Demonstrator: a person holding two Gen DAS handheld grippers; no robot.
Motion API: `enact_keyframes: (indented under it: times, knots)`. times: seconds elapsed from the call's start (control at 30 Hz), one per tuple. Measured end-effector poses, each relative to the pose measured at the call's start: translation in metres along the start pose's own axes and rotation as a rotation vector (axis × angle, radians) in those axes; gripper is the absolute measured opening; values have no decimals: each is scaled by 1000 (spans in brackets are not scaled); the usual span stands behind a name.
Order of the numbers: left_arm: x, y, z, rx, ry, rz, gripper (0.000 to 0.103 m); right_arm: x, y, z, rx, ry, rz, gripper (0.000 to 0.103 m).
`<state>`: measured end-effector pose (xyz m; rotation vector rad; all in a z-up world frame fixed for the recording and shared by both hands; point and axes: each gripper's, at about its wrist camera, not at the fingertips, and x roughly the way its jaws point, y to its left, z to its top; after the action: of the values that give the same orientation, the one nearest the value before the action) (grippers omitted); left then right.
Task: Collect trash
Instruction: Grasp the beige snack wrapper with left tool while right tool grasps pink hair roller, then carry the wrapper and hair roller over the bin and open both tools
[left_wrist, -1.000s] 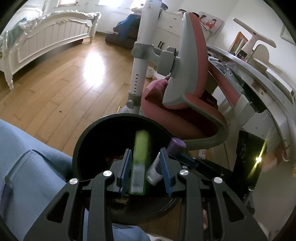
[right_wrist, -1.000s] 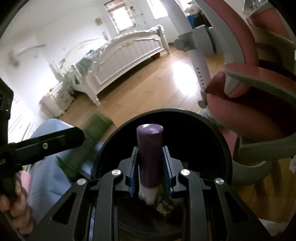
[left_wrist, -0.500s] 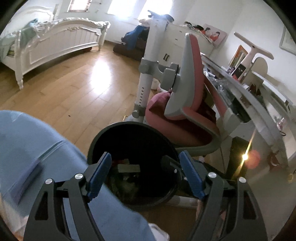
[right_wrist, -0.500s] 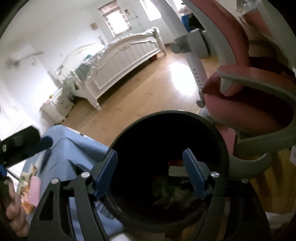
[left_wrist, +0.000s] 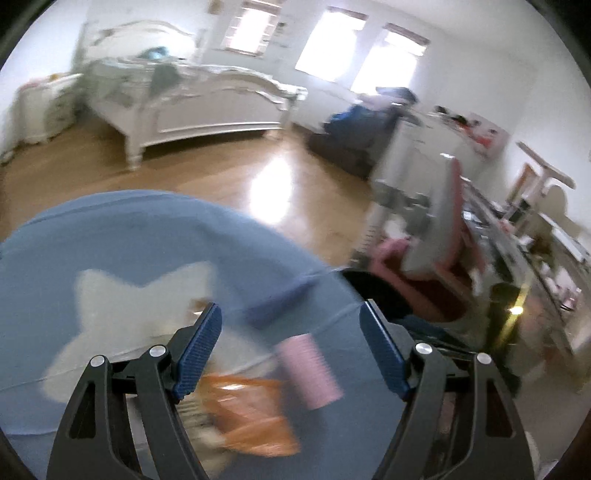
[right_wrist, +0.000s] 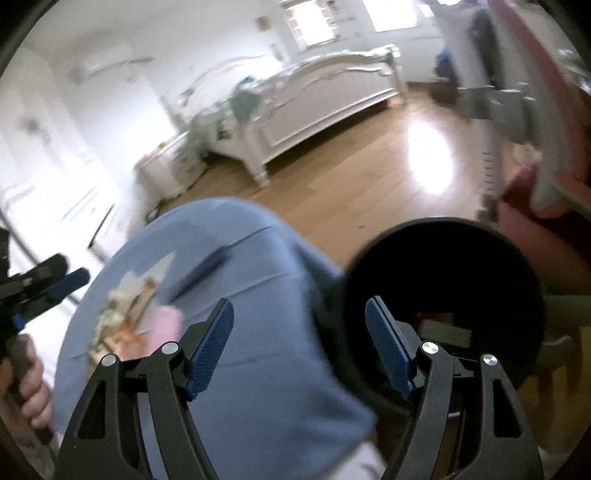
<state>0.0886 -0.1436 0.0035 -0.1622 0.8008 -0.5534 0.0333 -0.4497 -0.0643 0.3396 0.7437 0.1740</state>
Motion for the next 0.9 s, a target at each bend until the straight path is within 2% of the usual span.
enact_keyframes:
  times: [0.1, 0.17, 0.3, 0.37, 0.43, 0.5, 0.57, 0.63, 0.8, 0.9]
  knots:
    - [5, 29, -7, -37, 66, 49, 75, 13, 33, -1, -53, 43, 51, 74]
    - [13, 40, -11, -48, 103, 70, 71, 19, 52, -4, -77, 68, 77, 69]
    - [29, 56, -15, -72, 157, 78, 55, 38, 87, -8, -134, 142, 91, 63]
    - [36, 63, -18, -88, 175, 79, 38, 47, 98, -12, -160, 175, 72, 61]
    - [37, 74, -22, -108, 185, 75, 29, 55, 107, -14, -184, 206, 39, 57]
    - [35, 82, -23, -125, 174, 67, 20, 59, 109, -14, -205, 214, 21, 52]
    - [30, 86, -23, -133, 154, 65, 14, 59, 111, -14, -223, 217, 10, 39]
    - [20, 89, -21, -136, 118, 57, 11, 59, 111, -14, -221, 210, 16, 31]
    - [-8, 78, -7, -127, 19, 33, 11, 39, 101, -8, -176, 113, 72, 30]
    - [-20, 58, 6, -94, -31, 7, 11, 22, 93, -3, -155, 41, 81, 30]
